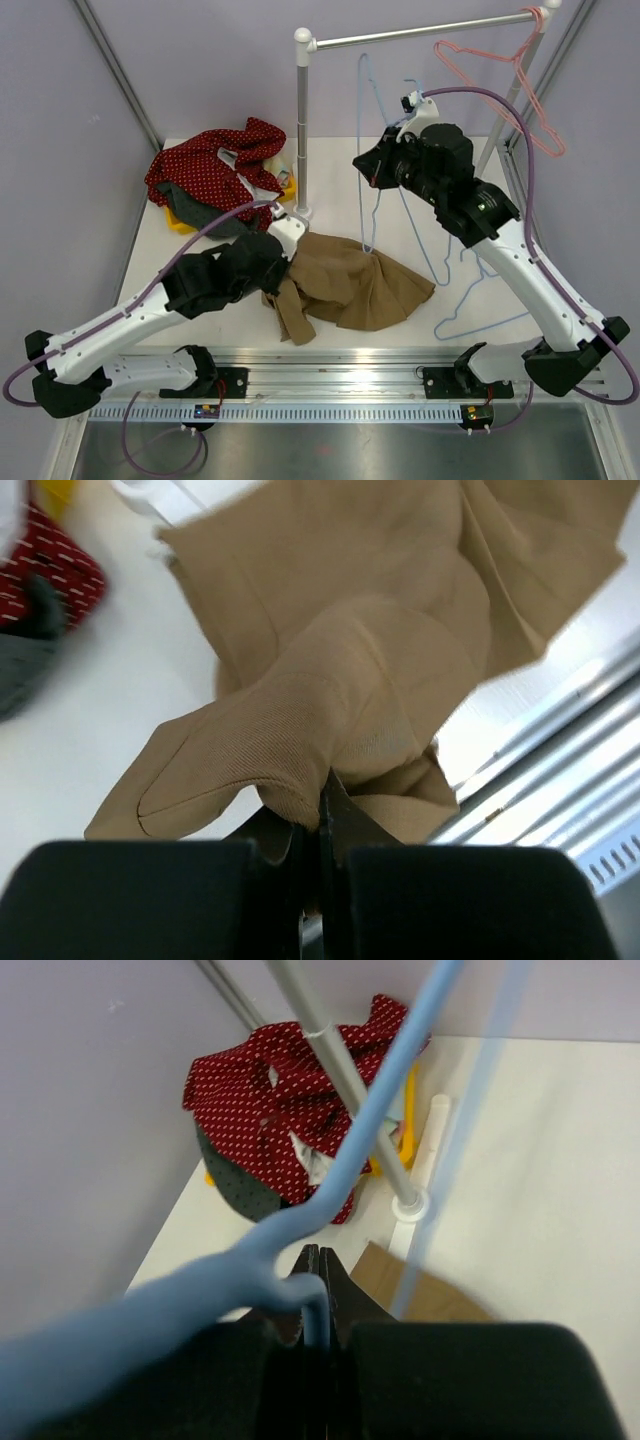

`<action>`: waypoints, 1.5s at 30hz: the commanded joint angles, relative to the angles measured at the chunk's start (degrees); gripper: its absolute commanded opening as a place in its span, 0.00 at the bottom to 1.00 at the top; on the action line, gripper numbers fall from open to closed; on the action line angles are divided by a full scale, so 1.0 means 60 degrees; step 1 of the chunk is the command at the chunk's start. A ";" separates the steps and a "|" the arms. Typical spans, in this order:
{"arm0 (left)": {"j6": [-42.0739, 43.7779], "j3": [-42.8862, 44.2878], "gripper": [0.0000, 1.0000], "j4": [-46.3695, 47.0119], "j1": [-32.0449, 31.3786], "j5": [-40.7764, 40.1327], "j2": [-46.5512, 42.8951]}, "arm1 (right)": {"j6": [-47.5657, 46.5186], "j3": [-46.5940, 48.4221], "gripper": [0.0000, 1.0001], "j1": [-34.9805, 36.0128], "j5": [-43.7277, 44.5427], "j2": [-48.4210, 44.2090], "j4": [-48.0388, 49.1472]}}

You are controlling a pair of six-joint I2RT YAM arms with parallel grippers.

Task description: Remove the skirt from the hanger

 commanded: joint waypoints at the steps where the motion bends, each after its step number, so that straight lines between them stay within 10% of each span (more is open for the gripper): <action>1: 0.0608 0.1637 0.00 0.0199 0.0552 -0.1348 -0.0182 | 0.0309 -0.0302 0.00 -0.0010 -0.0980 -0.1048 0.0238; 22: 0.2326 1.1506 0.00 0.1473 0.8669 -0.0351 0.6671 | -0.0070 0.0385 0.00 -0.0771 -0.2753 0.0209 0.0458; 28: 0.1024 1.1953 0.04 0.2176 0.9944 -0.0077 0.9117 | -0.0099 0.0443 0.00 -0.1137 -0.3046 0.0561 0.0546; 31: 0.0730 1.2055 0.33 0.1988 1.0165 0.0481 1.0494 | -0.0041 0.0618 0.00 -0.1269 -0.3280 0.0766 0.0546; 34: 0.0613 1.2976 0.99 0.0672 1.0194 0.0776 1.2193 | 0.0062 0.0984 0.00 -0.1357 -0.3573 0.1059 0.0415; 35: 0.0293 1.3109 0.99 0.0334 1.0238 0.0747 1.2429 | 0.0091 0.1188 0.00 -0.1372 -0.3632 0.1219 0.0399; 45: -0.0457 0.5614 0.99 0.2996 1.0224 0.0586 0.7527 | 0.0267 0.3120 0.00 -0.1548 -0.3545 0.2346 0.0282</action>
